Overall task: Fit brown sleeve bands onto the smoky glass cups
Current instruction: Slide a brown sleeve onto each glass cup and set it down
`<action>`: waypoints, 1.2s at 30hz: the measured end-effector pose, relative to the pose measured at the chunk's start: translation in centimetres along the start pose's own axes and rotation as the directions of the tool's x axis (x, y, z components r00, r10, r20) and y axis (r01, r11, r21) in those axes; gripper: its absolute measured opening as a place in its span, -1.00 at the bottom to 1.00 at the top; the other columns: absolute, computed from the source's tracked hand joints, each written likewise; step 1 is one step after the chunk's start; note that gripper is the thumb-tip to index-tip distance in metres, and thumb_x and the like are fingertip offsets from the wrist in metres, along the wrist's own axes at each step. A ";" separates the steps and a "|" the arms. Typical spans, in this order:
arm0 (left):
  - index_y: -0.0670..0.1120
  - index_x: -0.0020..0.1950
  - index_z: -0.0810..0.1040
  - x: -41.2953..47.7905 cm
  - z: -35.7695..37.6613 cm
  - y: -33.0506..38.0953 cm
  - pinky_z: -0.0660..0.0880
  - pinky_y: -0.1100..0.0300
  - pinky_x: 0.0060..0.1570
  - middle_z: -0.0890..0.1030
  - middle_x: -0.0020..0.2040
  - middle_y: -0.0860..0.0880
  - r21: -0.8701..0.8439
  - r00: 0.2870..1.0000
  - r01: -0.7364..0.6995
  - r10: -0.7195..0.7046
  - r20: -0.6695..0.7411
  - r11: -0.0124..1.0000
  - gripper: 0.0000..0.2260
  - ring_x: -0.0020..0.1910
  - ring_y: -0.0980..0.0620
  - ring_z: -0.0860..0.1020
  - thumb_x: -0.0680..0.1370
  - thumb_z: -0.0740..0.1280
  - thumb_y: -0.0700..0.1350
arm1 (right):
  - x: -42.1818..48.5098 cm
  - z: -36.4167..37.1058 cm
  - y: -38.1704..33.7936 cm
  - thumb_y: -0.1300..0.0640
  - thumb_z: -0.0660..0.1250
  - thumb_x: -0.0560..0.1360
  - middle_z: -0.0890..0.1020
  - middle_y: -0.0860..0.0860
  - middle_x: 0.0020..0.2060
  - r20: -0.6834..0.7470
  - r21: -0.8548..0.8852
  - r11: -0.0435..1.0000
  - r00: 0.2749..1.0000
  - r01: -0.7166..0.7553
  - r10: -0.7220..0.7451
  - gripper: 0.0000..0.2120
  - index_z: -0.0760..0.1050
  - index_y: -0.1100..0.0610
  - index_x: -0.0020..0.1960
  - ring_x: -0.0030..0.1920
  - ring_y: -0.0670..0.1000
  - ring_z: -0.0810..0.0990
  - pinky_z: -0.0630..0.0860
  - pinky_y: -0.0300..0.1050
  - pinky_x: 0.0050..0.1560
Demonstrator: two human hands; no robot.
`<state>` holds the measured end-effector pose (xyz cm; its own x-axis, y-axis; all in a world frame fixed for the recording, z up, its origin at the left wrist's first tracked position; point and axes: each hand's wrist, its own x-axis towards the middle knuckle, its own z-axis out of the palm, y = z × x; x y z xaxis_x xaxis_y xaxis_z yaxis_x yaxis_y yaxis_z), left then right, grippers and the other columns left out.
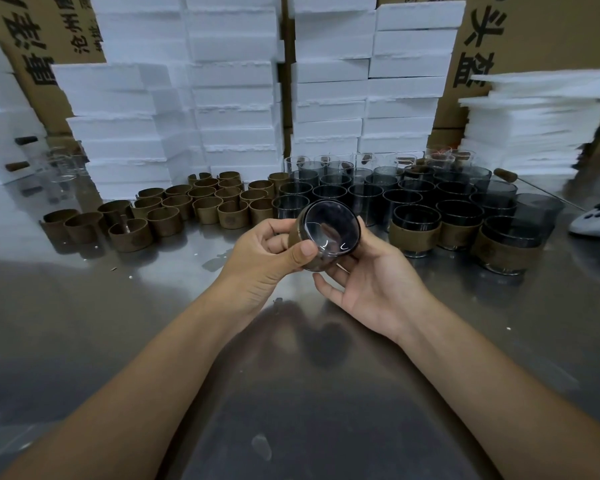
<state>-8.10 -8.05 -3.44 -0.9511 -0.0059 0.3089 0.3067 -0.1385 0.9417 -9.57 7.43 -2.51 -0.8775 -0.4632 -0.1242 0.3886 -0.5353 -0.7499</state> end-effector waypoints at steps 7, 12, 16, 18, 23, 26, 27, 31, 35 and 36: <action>-0.16 0.06 0.53 0.0 0.1 0.3 0.59 0.18 -0.12 0.71 -0.15 -0.06 -0.027 1.000 0.004 -0.004 -0.005 1.000 -0.16 -0.13 0.01 0.67 -0.08 0.65 0.22 | 0.0 -0.1 0.0 -0.08 0.23 0.57 0.68 0.01 -0.20 0.007 0.032 1.000 1.000 0.000 0.000 -0.74 0.55 0.08 0.05 -0.27 -0.05 0.68 0.59 -0.15 -0.31; -0.16 0.09 0.53 -0.2 0.3 0.6 0.59 0.16 -0.07 0.71 -0.12 -0.08 -0.034 1.000 0.016 -0.016 -0.008 0.999 -0.16 -0.10 -0.01 0.67 -0.06 0.65 0.21 | 0.0 0.0 0.0 -0.06 0.22 0.58 0.70 0.00 -0.19 0.005 0.022 0.999 0.999 0.034 -0.034 -0.76 0.57 0.06 0.01 -0.23 -0.06 0.69 0.60 -0.13 -0.28; -0.17 0.14 0.54 -0.3 0.3 1.0 0.57 0.15 -0.05 0.70 -0.07 -0.09 -0.071 1.000 0.005 -0.005 0.002 0.997 -0.17 -0.06 -0.02 0.66 -0.02 0.67 0.14 | 0.0 0.0 0.0 -0.09 0.17 0.59 0.70 -0.01 -0.15 0.000 -0.103 0.992 0.998 0.068 -0.068 -0.73 0.58 0.02 0.03 -0.04 -0.01 0.66 0.59 -0.01 -0.17; -0.19 0.19 0.52 -0.2 0.1 1.2 0.57 0.14 0.01 0.70 -0.02 -0.12 -0.052 1.000 0.009 -0.008 0.007 0.999 -0.12 0.00 -0.05 0.64 -0.03 0.67 0.11 | 0.0 0.1 0.2 -0.17 0.10 0.59 0.68 0.04 -0.04 0.004 -0.150 0.988 1.000 0.023 -0.023 -0.63 0.57 0.02 0.10 0.05 0.06 0.64 0.56 0.05 -0.13; -0.07 0.13 0.55 -0.3 -0.4 1.5 0.55 0.28 -0.04 0.70 -0.04 -0.02 0.029 0.999 0.015 -0.016 0.032 0.999 -0.17 -0.03 0.06 0.65 -0.08 0.68 0.12 | -0.1 0.3 0.5 -0.41 -0.10 0.50 0.71 0.03 -0.12 0.102 -0.213 0.971 0.986 -0.109 0.133 -0.35 0.54 -0.03 0.21 -0.20 0.03 0.71 0.51 -0.01 -0.11; 0.00 0.13 0.57 -0.3 -0.3 1.0 0.52 0.30 -0.01 0.68 -0.03 0.01 0.087 1.000 -0.021 0.023 -0.019 0.996 -0.34 -0.03 0.12 0.62 0.07 0.67 -0.01 | -0.2 0.6 0.4 -0.37 0.10 0.44 0.70 0.00 -0.09 0.045 -0.217 0.975 0.997 -0.043 0.055 -0.45 0.57 -0.02 0.16 -0.19 -0.02 0.68 0.47 -0.10 -0.16; 0.01 0.13 0.57 -0.2 -0.2 0.8 0.51 0.29 -0.01 0.66 -0.05 0.01 0.111 0.998 -0.025 0.032 -0.055 0.993 -0.38 -0.06 0.16 0.61 0.12 0.66 -0.03 | -0.3 0.6 0.3 -0.33 0.18 0.37 0.69 0.01 -0.02 0.028 -0.200 0.980 1.000 -0.006 0.012 -0.44 0.56 -0.01 0.18 -0.11 -0.02 0.67 0.47 -0.11 -0.15; 0.06 0.18 0.56 -0.4 -0.6 0.5 0.47 0.18 0.07 0.69 -0.05 0.05 0.130 0.996 0.054 -0.044 -0.077 0.990 -0.44 -0.01 0.14 0.64 0.20 0.50 0.13 | -0.8 0.3 -0.2 -0.10 0.36 0.31 0.66 -0.06 0.13 -0.006 -0.208 0.958 0.979 0.198 -0.204 -0.40 0.44 -0.04 0.35 0.12 -0.03 0.64 0.51 -0.03 0.01; 0.06 0.30 0.52 -0.6 -0.5 0.5 0.47 0.19 0.09 0.66 0.14 -0.01 0.112 0.997 0.050 -0.056 0.047 0.992 -0.53 0.14 -0.01 0.61 0.40 0.45 0.07 | -1.0 0.4 -0.5 0.10 0.38 0.34 0.54 -0.06 0.31 0.029 -0.252 0.943 0.976 0.216 -0.216 -0.29 0.29 0.00 0.47 0.25 0.01 0.56 0.44 0.06 0.19; 0.08 0.30 0.51 -0.7 -0.4 0.5 0.47 0.21 0.09 0.65 0.16 0.00 0.111 0.997 0.040 -0.046 0.054 0.993 -0.54 0.16 0.00 0.60 0.41 0.43 0.05 | -1.1 0.4 -0.5 0.10 0.39 0.33 0.55 -0.04 0.30 0.038 -0.246 0.947 0.978 0.208 -0.205 -0.28 0.29 0.01 0.47 0.25 0.01 0.56 0.45 0.06 0.17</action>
<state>-7.30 -8.55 -3.20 -0.9609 0.0536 0.2715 0.2704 -0.0274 0.9624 -8.69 7.94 -1.75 -0.9273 -0.3698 0.0572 0.1161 -0.4297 -0.8955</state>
